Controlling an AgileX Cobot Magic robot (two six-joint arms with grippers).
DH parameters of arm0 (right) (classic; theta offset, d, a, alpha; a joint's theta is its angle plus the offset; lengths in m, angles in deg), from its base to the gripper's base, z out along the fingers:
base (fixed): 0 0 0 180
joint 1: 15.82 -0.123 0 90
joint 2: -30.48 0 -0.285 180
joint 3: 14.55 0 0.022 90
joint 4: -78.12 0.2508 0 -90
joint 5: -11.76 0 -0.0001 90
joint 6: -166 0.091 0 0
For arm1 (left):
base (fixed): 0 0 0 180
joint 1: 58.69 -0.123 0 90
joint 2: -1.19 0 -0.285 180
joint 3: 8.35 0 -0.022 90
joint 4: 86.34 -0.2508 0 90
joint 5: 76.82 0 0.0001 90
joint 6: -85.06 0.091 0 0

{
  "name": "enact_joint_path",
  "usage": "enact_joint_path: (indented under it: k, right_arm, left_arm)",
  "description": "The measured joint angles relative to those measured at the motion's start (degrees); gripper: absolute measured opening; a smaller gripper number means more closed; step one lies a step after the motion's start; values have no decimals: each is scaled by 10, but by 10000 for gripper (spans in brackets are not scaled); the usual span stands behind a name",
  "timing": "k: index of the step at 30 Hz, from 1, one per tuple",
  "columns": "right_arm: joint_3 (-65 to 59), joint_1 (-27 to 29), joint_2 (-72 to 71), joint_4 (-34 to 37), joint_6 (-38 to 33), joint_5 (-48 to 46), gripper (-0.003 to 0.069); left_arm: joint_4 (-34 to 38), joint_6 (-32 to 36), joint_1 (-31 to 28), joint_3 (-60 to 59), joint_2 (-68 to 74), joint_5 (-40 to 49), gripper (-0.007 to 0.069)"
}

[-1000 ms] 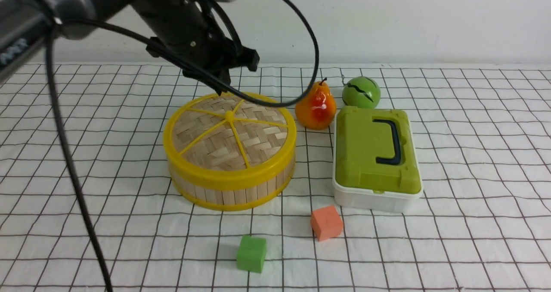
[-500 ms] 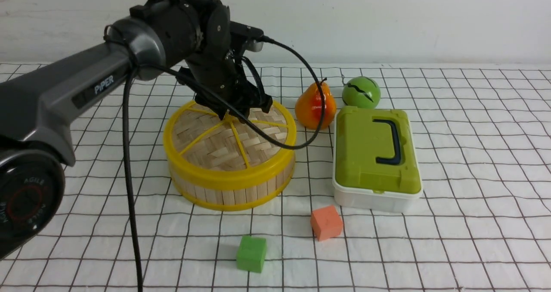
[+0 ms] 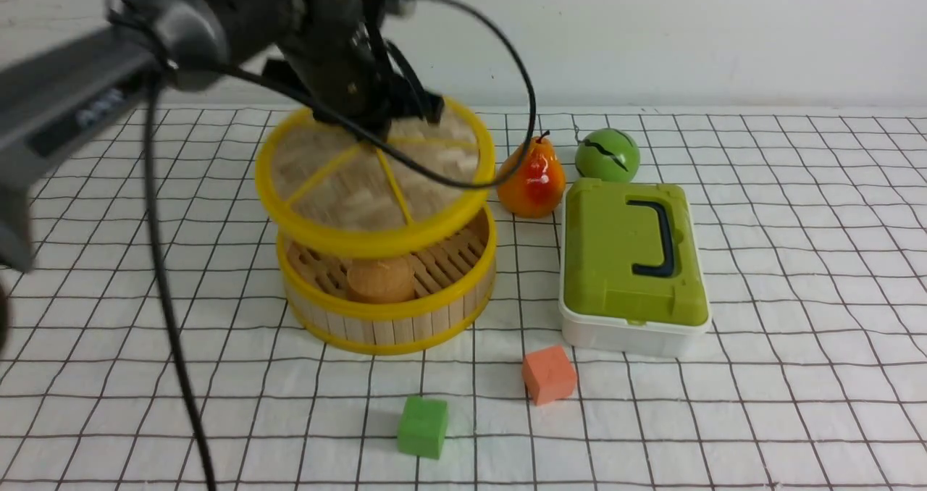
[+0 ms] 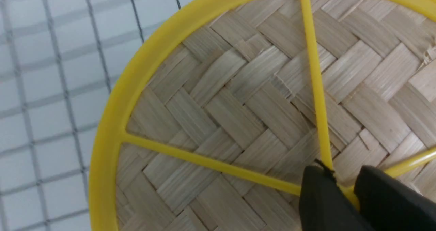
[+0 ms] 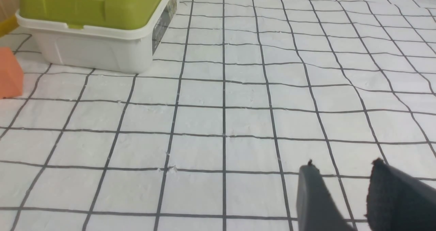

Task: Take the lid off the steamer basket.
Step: Use the left arm to place the steamer lid on the table

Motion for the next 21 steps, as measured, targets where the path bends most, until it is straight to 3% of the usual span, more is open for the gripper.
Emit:
enact_joint_path:
  k: [6,10,13,16,21]
  right_arm:
    - [0,0,0,0,0,0,239]
    - [0,0,0,0,0,0,239]
    - [0,0,0,0,0,0,239]
    - [0,0,0,0,0,0,239]
    - [0,0,0,0,0,0,239]
  left_arm:
    - [-52,-16,-55,6,-129,3,106]
    - [-52,-30,-164,-25,-164,37,106]
    - [-33,-31,-206,-79,-162,24,106]
    - [18,-44,-252,-194,-133,-55,106]
    - [44,-53,-263,-275,-56,-152,106]
